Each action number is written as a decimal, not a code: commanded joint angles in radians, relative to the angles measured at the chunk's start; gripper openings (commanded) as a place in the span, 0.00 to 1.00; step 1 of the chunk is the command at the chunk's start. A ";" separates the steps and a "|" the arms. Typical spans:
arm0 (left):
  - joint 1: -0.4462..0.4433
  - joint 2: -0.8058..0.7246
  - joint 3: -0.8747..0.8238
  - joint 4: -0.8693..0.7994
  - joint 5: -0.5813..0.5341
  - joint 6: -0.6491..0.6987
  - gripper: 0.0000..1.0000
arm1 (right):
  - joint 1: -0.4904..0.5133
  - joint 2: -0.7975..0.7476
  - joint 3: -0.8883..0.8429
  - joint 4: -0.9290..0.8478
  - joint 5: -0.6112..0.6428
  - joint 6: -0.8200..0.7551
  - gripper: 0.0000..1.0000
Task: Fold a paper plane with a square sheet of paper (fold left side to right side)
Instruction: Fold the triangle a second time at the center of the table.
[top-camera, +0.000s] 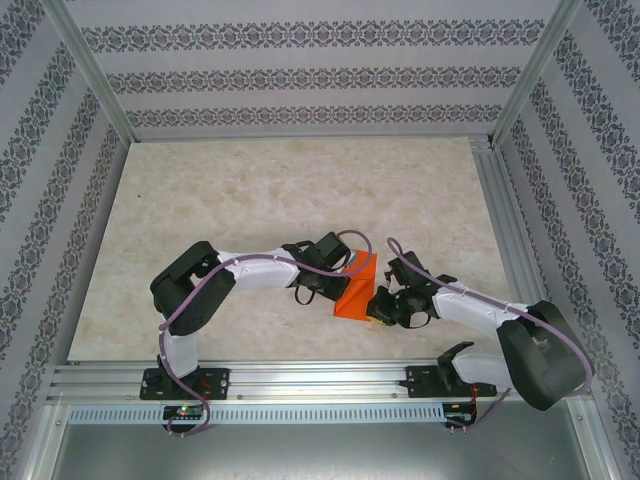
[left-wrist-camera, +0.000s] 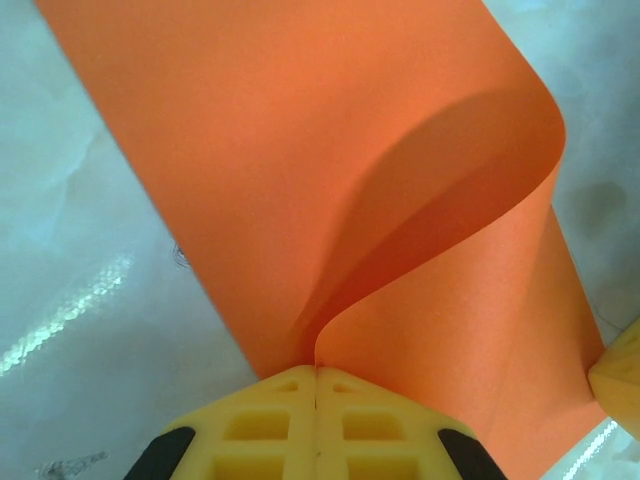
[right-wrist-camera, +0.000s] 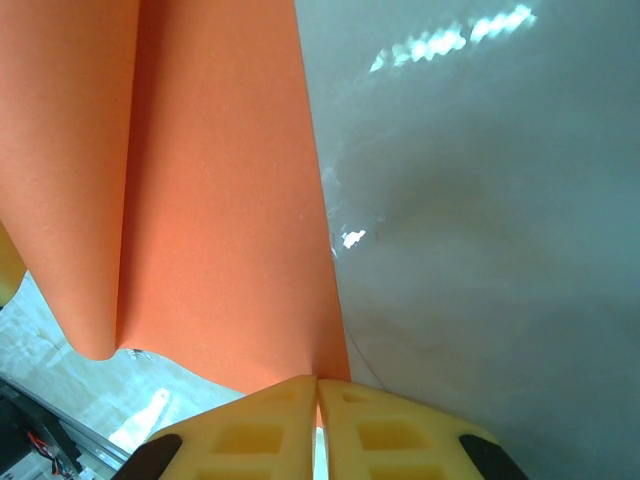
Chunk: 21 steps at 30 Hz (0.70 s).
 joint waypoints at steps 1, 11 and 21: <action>0.016 -0.033 0.022 -0.023 -0.025 0.031 0.03 | 0.010 0.027 -0.003 -0.035 0.063 -0.020 0.12; 0.019 -0.031 0.012 -0.017 -0.044 0.036 0.03 | 0.013 0.034 0.002 -0.042 0.066 -0.022 0.12; 0.018 -0.013 -0.006 -0.008 -0.014 0.034 0.03 | 0.008 -0.011 0.021 0.006 0.021 -0.016 0.14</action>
